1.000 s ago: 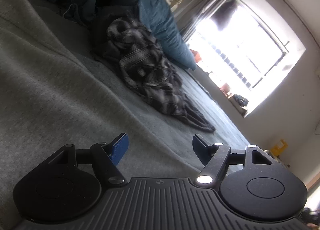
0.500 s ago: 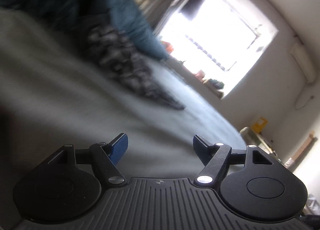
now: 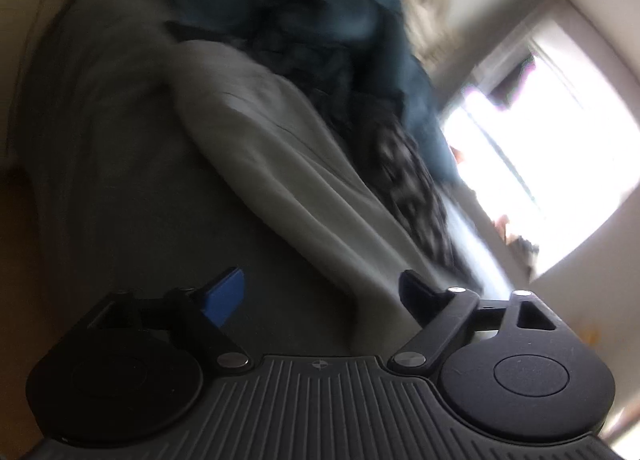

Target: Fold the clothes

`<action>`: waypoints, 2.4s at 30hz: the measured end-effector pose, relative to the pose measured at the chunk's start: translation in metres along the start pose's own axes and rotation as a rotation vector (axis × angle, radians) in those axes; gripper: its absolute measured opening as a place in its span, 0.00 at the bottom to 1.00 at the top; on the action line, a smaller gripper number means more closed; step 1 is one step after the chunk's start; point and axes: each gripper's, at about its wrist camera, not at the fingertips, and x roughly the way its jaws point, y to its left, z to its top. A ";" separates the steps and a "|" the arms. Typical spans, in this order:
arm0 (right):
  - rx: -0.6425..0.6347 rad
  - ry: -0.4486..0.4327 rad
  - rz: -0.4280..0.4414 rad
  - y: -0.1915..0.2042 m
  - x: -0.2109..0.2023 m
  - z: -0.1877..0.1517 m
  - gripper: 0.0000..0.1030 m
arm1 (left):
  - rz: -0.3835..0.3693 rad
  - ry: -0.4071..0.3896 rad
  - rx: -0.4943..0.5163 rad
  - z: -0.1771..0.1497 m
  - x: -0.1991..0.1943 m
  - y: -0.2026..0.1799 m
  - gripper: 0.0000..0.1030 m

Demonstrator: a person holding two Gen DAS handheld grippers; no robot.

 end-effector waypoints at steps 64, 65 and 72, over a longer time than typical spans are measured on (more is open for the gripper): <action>0.214 -0.004 -0.041 -0.075 -0.002 -0.014 0.54 | -0.240 0.027 1.295 -0.218 0.086 -0.208 0.63; 0.202 -0.004 -0.032 -0.074 0.000 -0.009 0.54 | -0.264 0.022 1.286 -0.215 0.081 -0.206 0.64; 0.246 0.010 0.206 -0.060 0.052 0.060 0.54 | -0.344 0.003 1.119 -0.197 0.059 -0.203 0.68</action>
